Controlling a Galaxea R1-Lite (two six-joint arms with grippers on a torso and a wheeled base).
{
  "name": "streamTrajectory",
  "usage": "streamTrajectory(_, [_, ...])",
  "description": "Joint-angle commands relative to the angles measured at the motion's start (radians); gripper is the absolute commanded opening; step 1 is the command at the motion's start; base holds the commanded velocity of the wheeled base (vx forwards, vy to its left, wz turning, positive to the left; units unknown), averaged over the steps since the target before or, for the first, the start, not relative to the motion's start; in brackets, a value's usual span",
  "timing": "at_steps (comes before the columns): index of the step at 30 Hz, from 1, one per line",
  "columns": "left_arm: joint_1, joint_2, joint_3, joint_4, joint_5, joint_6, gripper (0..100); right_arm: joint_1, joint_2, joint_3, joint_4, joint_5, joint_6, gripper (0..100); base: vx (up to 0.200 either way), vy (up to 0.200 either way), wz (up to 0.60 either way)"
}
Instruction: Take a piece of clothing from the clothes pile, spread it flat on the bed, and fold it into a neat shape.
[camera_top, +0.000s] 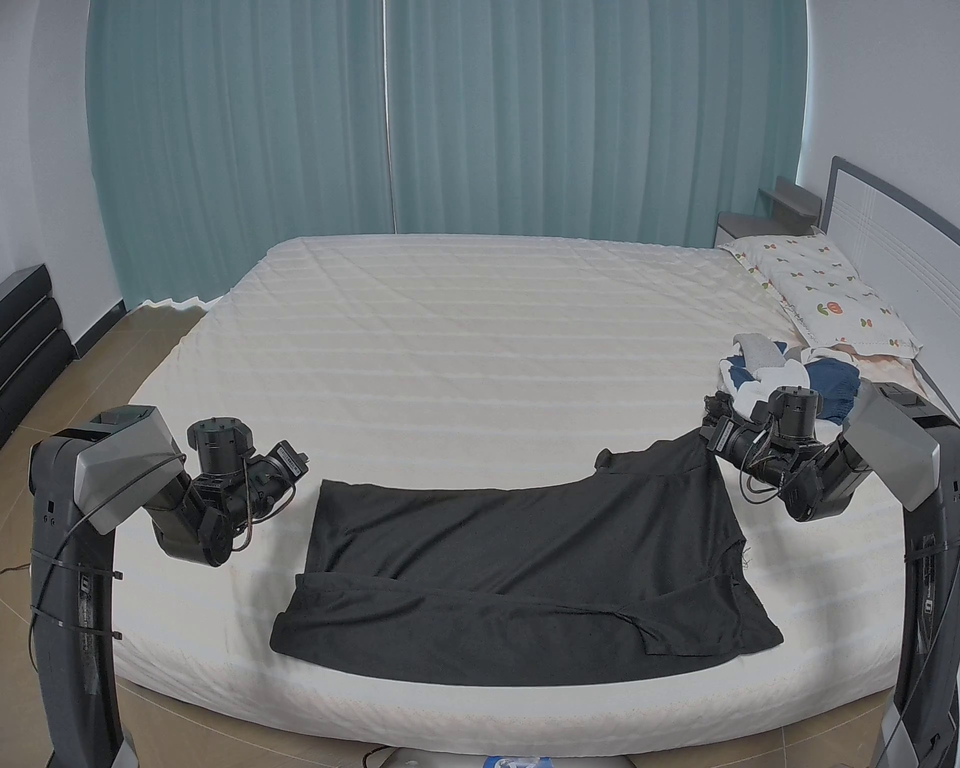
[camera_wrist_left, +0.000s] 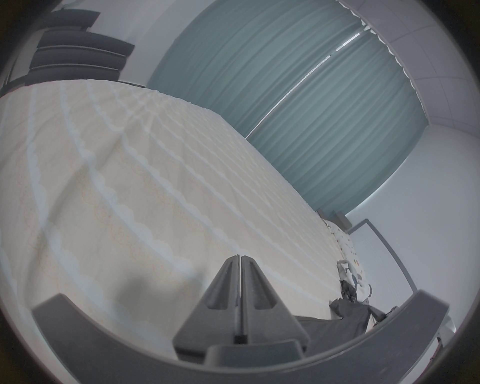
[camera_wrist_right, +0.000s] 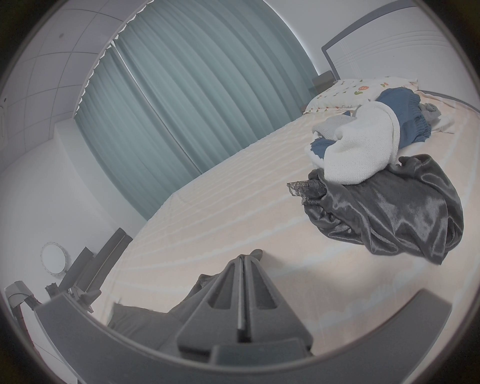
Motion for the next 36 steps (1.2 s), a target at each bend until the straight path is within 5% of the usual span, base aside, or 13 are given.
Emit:
streamTrajectory(1, [0.013,-0.017,0.004,-0.002,-0.005,-0.009,0,0.002,-0.003,0.029,-0.004,0.001,-0.001,0,0.0,0.0,0.0])
streamTrajectory(15, [-0.03,0.03,-0.076,0.062,-0.06,-0.012,0,0.022,0.037,0.035,-0.007,-0.002,-0.004,0,0.0,0.0,0.0])
streamTrajectory(16, [-0.039,0.032,-0.084,0.081,-0.06,-0.012,100,0.023,0.037,0.036,-0.007,-0.003,-0.004,0,0.0,0.0,0.0])
streamTrajectory(36, [-0.048,0.138,-0.165,0.124,-0.059,0.057,100,0.031,0.034,0.043,-0.006,-0.006,-0.006,0,0.0,0.0,0.0])
